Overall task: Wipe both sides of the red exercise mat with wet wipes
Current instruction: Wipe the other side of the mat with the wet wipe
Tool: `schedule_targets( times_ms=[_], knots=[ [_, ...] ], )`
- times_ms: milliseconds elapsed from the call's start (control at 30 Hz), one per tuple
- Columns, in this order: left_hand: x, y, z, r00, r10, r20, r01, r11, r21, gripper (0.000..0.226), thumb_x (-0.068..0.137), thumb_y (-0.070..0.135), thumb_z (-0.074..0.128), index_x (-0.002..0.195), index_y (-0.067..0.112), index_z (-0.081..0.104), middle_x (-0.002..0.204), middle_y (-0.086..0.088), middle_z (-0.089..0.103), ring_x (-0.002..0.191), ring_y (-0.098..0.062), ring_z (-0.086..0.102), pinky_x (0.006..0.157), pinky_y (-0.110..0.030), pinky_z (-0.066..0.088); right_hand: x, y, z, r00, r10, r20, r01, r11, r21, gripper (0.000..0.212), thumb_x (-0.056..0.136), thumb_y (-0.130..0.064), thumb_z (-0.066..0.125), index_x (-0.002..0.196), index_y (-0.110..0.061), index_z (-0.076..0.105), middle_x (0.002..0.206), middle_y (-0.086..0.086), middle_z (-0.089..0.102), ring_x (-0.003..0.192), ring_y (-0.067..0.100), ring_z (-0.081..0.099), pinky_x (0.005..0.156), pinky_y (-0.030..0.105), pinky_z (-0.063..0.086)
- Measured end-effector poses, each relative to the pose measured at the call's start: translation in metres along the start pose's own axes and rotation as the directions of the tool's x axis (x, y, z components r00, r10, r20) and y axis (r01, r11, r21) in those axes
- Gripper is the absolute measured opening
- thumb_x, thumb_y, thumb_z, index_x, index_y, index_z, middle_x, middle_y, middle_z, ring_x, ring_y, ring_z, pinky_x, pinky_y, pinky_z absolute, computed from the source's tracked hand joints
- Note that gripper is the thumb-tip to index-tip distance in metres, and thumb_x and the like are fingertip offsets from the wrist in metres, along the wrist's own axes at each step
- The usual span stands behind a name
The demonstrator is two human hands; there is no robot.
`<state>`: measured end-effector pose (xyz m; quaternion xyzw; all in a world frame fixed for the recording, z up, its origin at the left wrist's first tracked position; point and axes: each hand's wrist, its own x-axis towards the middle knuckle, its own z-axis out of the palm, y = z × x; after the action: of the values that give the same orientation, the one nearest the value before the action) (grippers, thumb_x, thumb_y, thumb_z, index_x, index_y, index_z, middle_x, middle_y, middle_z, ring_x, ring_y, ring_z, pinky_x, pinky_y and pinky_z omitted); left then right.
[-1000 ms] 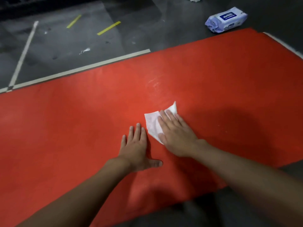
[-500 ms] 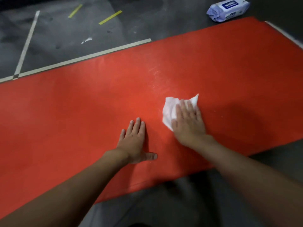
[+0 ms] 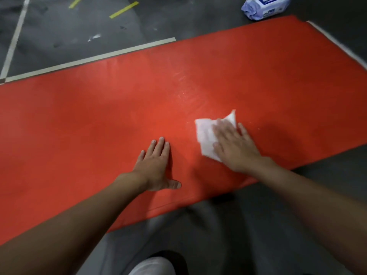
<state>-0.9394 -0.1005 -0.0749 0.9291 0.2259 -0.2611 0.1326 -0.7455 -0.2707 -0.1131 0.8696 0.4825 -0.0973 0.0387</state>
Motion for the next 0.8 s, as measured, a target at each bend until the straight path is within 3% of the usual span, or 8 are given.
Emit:
schedule_targets(
  times_ms=[67, 200, 233, 367, 500, 567, 667, 800],
  knots=[
    [-0.002, -0.001, 0.003, 1.0, 0.004, -0.001, -0.004, 1.0, 0.008, 0.136, 0.067, 0.073, 0.069, 0.154, 0.014, -0.018, 0.16, -0.003, -0.028, 0.148, -0.023, -0.021, 0.122, -0.048, 0.003, -0.01, -0.014, 0.006, 0.987, 0.158, -0.009, -0.158, 0.987, 0.042, 0.065, 0.102, -0.042, 0.016, 0.158, -0.013, 0.004, 0.166, 0.008, -0.004, 0.152, 0.022, -0.01, 0.123, 0.044, -0.004],
    [0.001, 0.003, 0.002, 1.0, 0.001, 0.01, -0.001, 1.0, 0.014, 0.136, 0.068, 0.073, 0.069, 0.153, 0.013, -0.018, 0.159, -0.005, -0.029, 0.148, -0.025, -0.022, 0.121, -0.05, 0.004, -0.04, -0.036, 0.016, 0.984, -0.175, -0.013, 0.175, 0.984, -0.035, 0.07, 0.097, -0.044, 0.004, 0.158, -0.01, 0.01, 0.165, 0.011, 0.001, 0.153, 0.025, -0.006, 0.123, 0.045, -0.001],
    [0.0, 0.0, 0.003, 1.0, -0.001, 0.001, 0.001, 1.0, 0.008, 0.136, 0.068, 0.073, 0.069, 0.154, 0.013, -0.018, 0.159, -0.004, -0.029, 0.148, -0.024, -0.022, 0.122, -0.049, 0.003, -0.038, -0.022, 0.012, 0.984, -0.179, -0.014, 0.178, 0.983, -0.042, 0.07, 0.097, -0.044, 0.004, 0.158, -0.013, 0.012, 0.166, 0.009, 0.003, 0.153, 0.022, -0.002, 0.123, 0.045, 0.0],
    [-0.003, -0.003, 0.005, 1.0, 0.006, -0.002, -0.006, 1.0, -0.002, 0.135, 0.068, 0.073, 0.069, 0.154, 0.015, -0.018, 0.159, -0.002, -0.029, 0.148, -0.022, -0.022, 0.122, -0.047, 0.002, -0.043, -0.023, 0.008, 0.984, 0.173, -0.029, -0.174, 0.985, -0.006, 0.063, 0.102, -0.037, 0.016, 0.157, -0.008, 0.009, 0.165, 0.013, 0.004, 0.153, 0.026, -0.002, 0.123, 0.045, 0.0],
    [-0.003, 0.0, 0.003, 1.0, 0.003, 0.003, -0.003, 1.0, -0.002, 0.134, 0.069, 0.071, 0.07, 0.154, 0.014, -0.017, 0.16, -0.003, -0.028, 0.148, -0.023, -0.021, 0.122, -0.047, 0.003, -0.069, -0.054, 0.021, 0.98, -0.195, -0.038, 0.194, 0.981, -0.025, 0.065, 0.099, -0.04, 0.019, 0.154, -0.006, 0.028, 0.162, 0.015, 0.021, 0.151, 0.029, 0.014, 0.122, 0.048, 0.015],
    [-0.007, -0.005, 0.004, 1.0, 0.012, -0.005, -0.012, 1.0, -0.002, 0.133, 0.07, 0.071, 0.069, 0.154, 0.015, -0.017, 0.16, -0.001, -0.028, 0.148, -0.021, -0.021, 0.122, -0.045, 0.003, -0.067, -0.027, 0.015, 0.985, -0.162, -0.053, 0.159, 0.986, -0.05, 0.065, 0.099, -0.042, 0.013, 0.156, -0.012, 0.024, 0.164, 0.009, 0.015, 0.152, 0.022, 0.012, 0.122, 0.047, 0.011],
    [-0.012, -0.007, 0.008, 1.0, 0.021, 0.003, -0.021, 1.0, 0.004, 0.132, 0.07, 0.072, 0.068, 0.154, 0.015, -0.017, 0.16, 0.0, -0.028, 0.148, -0.02, -0.021, 0.122, -0.044, 0.002, -0.069, -0.038, 0.012, 0.991, 0.129, -0.045, -0.129, 0.992, 0.0, 0.069, 0.097, -0.04, 0.004, 0.157, -0.008, 0.011, 0.165, 0.014, 0.005, 0.153, 0.026, -0.001, 0.122, 0.046, -0.002],
    [-0.01, -0.001, 0.005, 1.0, 0.004, 0.013, -0.004, 1.0, 0.012, 0.132, 0.071, 0.069, 0.07, 0.154, 0.014, -0.017, 0.16, -0.002, -0.028, 0.149, -0.022, -0.02, 0.122, -0.045, 0.004, -0.08, -0.069, 0.017, 0.994, -0.104, 0.032, 0.105, 0.994, -0.036, 0.078, 0.092, -0.046, -0.008, 0.157, -0.005, 0.004, 0.164, 0.016, -0.006, 0.151, 0.031, -0.016, 0.121, 0.048, -0.009]
  ],
)
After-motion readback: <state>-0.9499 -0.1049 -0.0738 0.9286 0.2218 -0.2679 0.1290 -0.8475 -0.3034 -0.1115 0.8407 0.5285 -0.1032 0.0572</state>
